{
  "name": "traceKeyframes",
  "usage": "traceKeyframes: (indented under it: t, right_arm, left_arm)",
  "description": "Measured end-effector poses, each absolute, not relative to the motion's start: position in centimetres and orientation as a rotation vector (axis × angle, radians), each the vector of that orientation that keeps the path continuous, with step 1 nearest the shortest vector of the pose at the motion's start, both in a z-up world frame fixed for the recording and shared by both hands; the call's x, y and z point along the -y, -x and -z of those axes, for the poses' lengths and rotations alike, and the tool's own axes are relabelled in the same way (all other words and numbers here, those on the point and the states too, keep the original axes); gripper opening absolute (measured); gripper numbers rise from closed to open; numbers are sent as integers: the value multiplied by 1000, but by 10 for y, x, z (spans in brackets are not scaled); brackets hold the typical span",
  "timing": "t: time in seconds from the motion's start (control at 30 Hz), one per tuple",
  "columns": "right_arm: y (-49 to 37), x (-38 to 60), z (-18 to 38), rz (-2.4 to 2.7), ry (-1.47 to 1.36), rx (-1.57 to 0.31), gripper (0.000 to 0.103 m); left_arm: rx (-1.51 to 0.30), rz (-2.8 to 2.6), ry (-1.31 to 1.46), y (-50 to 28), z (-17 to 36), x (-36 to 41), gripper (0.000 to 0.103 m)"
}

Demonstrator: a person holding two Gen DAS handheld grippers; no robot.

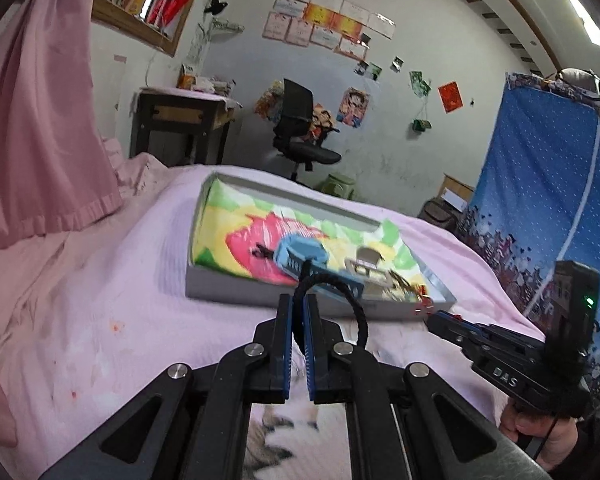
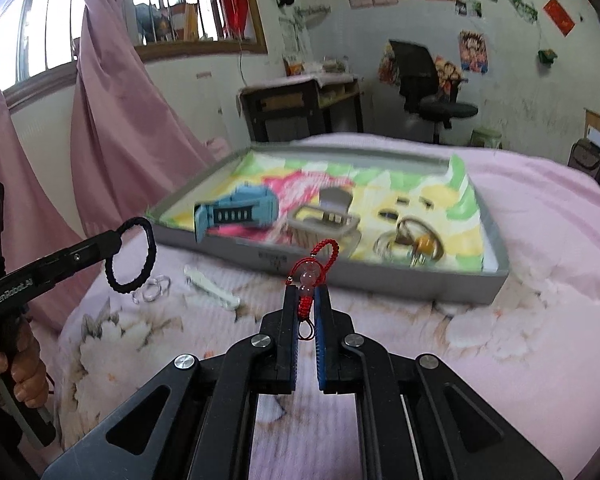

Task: Organize jewelry
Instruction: 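Carry the bracelet and hair tie into the tray and open both grippers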

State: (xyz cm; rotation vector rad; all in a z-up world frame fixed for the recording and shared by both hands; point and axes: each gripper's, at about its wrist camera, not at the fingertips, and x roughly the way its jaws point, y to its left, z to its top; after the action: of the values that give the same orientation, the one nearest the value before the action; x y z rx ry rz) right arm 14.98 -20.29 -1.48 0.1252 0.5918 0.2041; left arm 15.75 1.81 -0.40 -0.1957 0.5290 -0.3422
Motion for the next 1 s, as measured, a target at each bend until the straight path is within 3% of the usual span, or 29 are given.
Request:
traceKeyframes:
  t: [0.33,0.67,1.0]
  right_arm:
    - [-185,215,-14,-145,-121,-470,7]
    - [-228,231,16,-111,-176,-626,7]
    - [-236,232,33,-111,-186,-708,7]
  left_arm:
    - [-483,206,201,-201,-18,-12,6]
    - [-652,98,239,-252,6,-17,6]
    - [-701,112,145,-251,11,1,6]
